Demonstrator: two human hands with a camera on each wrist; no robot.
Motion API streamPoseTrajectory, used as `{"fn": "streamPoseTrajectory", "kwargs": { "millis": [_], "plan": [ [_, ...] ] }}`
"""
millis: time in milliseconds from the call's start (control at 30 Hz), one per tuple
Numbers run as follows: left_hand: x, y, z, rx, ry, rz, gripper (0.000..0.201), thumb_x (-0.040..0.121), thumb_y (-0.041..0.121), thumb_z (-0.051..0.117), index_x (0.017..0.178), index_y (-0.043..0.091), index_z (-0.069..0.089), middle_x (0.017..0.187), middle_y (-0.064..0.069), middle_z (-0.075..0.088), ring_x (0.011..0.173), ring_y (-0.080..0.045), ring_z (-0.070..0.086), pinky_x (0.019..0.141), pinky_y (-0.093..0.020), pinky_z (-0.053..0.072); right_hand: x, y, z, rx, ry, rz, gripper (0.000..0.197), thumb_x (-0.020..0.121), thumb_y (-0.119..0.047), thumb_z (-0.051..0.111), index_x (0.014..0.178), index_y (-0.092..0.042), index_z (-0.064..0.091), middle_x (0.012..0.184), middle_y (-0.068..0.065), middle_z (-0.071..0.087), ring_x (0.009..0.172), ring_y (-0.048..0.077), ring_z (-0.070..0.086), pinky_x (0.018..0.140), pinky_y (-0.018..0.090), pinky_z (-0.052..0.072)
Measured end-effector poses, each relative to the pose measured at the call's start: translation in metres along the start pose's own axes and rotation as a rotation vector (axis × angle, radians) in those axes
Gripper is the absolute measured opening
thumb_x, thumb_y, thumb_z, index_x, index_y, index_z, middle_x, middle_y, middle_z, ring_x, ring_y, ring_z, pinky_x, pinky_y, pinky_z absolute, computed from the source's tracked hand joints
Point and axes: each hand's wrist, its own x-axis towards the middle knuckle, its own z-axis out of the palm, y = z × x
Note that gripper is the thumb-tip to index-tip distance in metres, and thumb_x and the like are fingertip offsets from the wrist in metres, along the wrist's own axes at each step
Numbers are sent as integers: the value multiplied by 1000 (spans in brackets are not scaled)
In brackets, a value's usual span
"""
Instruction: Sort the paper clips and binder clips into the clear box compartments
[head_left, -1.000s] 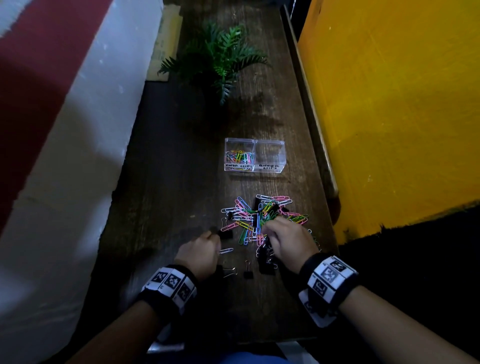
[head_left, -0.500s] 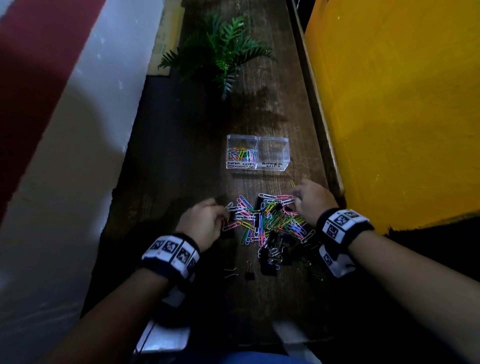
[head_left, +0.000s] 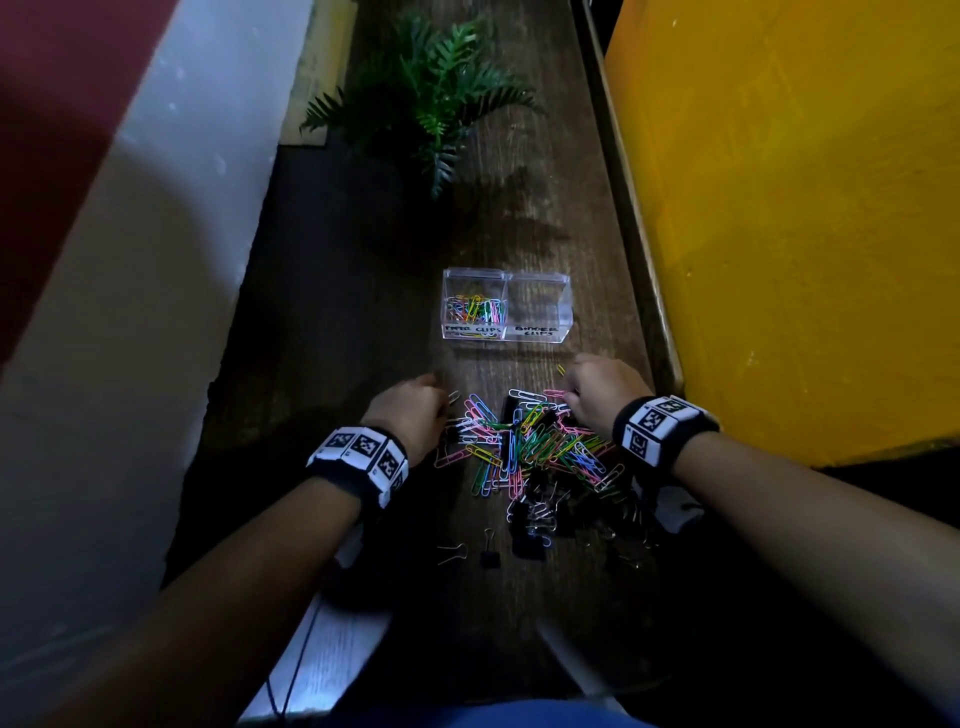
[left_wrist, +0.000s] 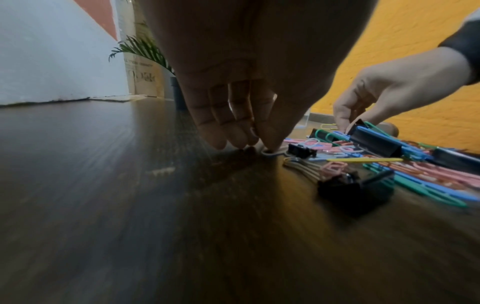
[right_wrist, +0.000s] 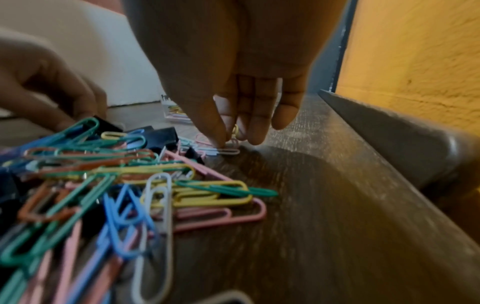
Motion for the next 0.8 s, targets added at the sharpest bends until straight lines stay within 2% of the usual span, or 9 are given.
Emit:
{"fn": "streamPoseTrajectory", "kwargs": {
  "millis": [100, 300, 433, 533, 600, 667, 800],
  "plan": [
    [-4, -1, -1, -32, -11, -20, 20, 92, 25, 50, 102, 17, 66, 110, -1, 54, 97, -25, 58, 77, -35, 46, -1, 1, -1, 50, -19, 43, 15, 89, -23, 57, 79, -14, 65, 85, 2, 60, 79, 21, 61, 73, 35, 53],
    [-7, -1, -4, -17, -47, -31, 20, 90, 32, 57, 104, 20, 64, 112, 3, 52, 100, -22, 57, 80, -35, 48, -16, -2, 0, 232, 60, 118, 11, 87, -19, 63, 76, -16, 64, 83, -2, 61, 73, 12, 59, 66, 26, 51],
    [-6, -1, -3, -27, -56, -60, 14, 90, 29, 57, 100, 21, 63, 110, 2, 54, 99, -22, 58, 81, -37, 49, -31, -9, 5, 320, 99, 144, 11, 85, -20, 65, 75, -17, 65, 81, -7, 58, 70, 5, 53, 58, 18, 38],
    [-6, -2, -3, -57, -68, -94, 12, 87, 29, 59, 93, 19, 61, 101, -3, 62, 92, -24, 61, 77, -35, 51, -39, -12, 10, 366, 126, 157, 8, 84, -21, 67, 76, -18, 67, 86, -10, 56, 77, 7, 52, 67, 22, 43],
    [-9, -4, -2, -123, -42, -137, 10, 83, 28, 63, 87, 19, 63, 90, -4, 67, 85, -24, 64, 75, -34, 53, -45, -14, 13, 412, 145, 176, 6, 83, -20, 67, 77, -17, 68, 84, -7, 59, 78, 11, 55, 68, 23, 42],
    [-13, -7, -3, -212, 21, -175, 6, 80, 27, 67, 80, 22, 63, 81, 0, 67, 78, -20, 65, 70, -29, 52, -52, -16, 14, 475, 173, 207, 5, 82, -19, 69, 78, -16, 69, 82, -4, 64, 77, 11, 58, 67, 22, 43],
    [-18, -4, -14, -360, 160, -172, 6, 80, 21, 70, 76, 24, 66, 71, 9, 63, 67, -7, 59, 61, -20, 42, -65, -21, 18, 629, 221, 237, 6, 81, -15, 71, 76, -16, 69, 78, -6, 68, 73, 2, 60, 63, 13, 43]
  ]
}}
